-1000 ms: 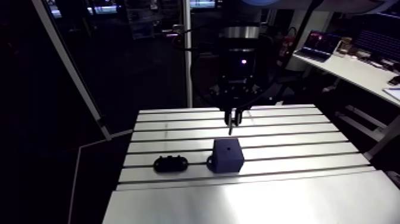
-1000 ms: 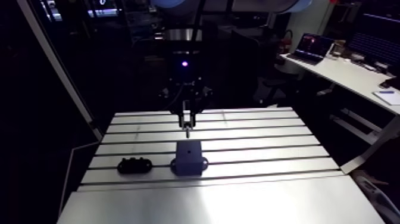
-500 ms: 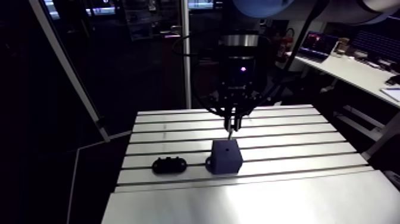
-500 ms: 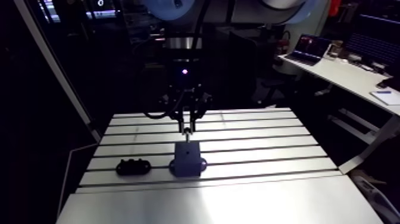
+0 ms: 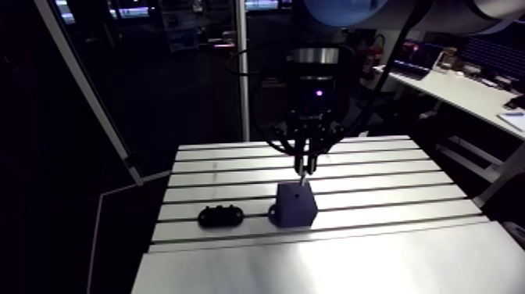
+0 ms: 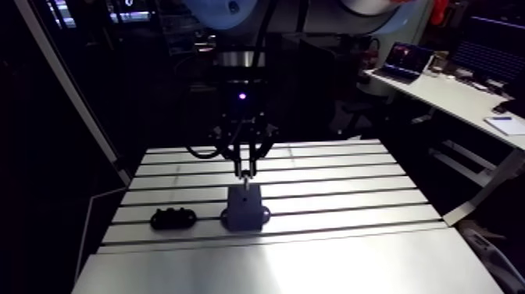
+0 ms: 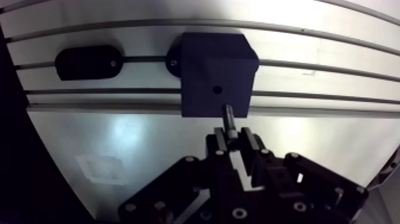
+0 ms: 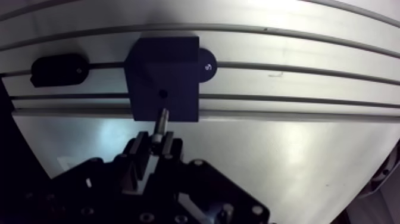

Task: Pick up the M10 bolt and insert it into the hole until fully seated.

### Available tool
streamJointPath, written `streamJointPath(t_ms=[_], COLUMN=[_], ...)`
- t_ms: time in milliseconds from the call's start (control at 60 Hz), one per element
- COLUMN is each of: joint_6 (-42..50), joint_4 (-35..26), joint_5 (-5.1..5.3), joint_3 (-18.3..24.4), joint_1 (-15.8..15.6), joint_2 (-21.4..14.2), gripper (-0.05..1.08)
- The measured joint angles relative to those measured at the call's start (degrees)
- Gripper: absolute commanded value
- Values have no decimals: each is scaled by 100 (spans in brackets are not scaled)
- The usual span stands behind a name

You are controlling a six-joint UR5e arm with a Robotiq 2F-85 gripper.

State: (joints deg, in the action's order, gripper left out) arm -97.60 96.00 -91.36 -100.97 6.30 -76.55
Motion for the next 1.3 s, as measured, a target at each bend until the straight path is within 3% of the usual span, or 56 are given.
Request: streamJointPath(t_ms=[1300], joint_6=[8], joint_4=[20], joint_5=[17], joint_3=[-2], joint_1=[-47], joint_2=[199], gripper=[108])
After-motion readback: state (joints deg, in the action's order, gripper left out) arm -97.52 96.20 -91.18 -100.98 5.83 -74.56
